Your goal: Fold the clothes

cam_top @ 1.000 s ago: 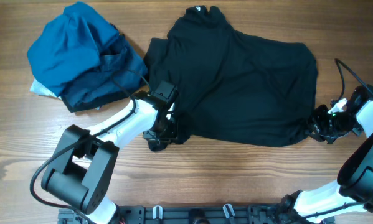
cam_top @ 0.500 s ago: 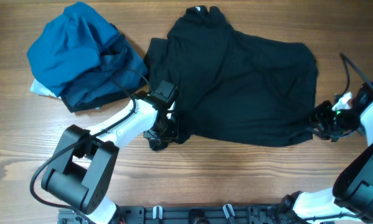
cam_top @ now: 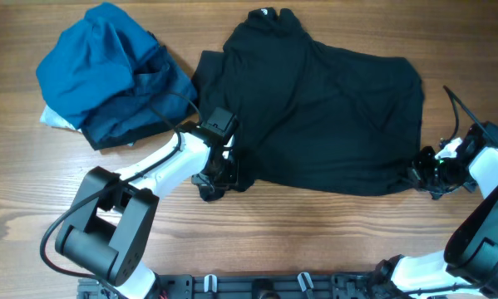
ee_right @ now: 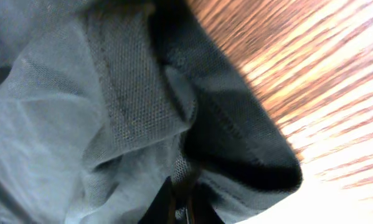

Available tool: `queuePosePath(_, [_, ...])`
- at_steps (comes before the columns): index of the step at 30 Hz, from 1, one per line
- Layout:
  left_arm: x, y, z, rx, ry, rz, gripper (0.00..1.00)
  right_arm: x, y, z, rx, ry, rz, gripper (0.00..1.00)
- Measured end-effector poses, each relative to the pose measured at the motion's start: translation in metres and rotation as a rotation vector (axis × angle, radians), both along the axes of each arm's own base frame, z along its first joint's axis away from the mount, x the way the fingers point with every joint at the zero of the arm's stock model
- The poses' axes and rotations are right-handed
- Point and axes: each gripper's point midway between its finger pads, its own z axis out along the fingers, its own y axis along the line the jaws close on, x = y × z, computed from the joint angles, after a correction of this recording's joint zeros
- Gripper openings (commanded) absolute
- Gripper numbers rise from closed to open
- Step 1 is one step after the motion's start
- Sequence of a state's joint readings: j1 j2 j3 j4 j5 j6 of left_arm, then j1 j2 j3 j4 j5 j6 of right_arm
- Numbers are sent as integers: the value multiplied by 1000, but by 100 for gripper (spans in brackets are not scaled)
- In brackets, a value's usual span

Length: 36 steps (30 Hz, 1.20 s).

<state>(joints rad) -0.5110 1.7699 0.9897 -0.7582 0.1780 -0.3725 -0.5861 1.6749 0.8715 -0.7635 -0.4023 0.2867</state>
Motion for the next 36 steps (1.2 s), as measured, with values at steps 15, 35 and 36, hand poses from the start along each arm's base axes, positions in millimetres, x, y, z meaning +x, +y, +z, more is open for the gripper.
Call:
queuePosePath(15, [0, -1, 0, -3, 1, 0, 8, 1, -16, 86, -157, -140, 8, 6])
queuePosePath(35, [0, -1, 0, -3, 1, 0, 9, -11, -2, 16, -188, 0, -21, 36])
queuePosePath(36, [0, -1, 0, -3, 2, 0, 9, -16, 1, 8, -177, 4, -22, 42])
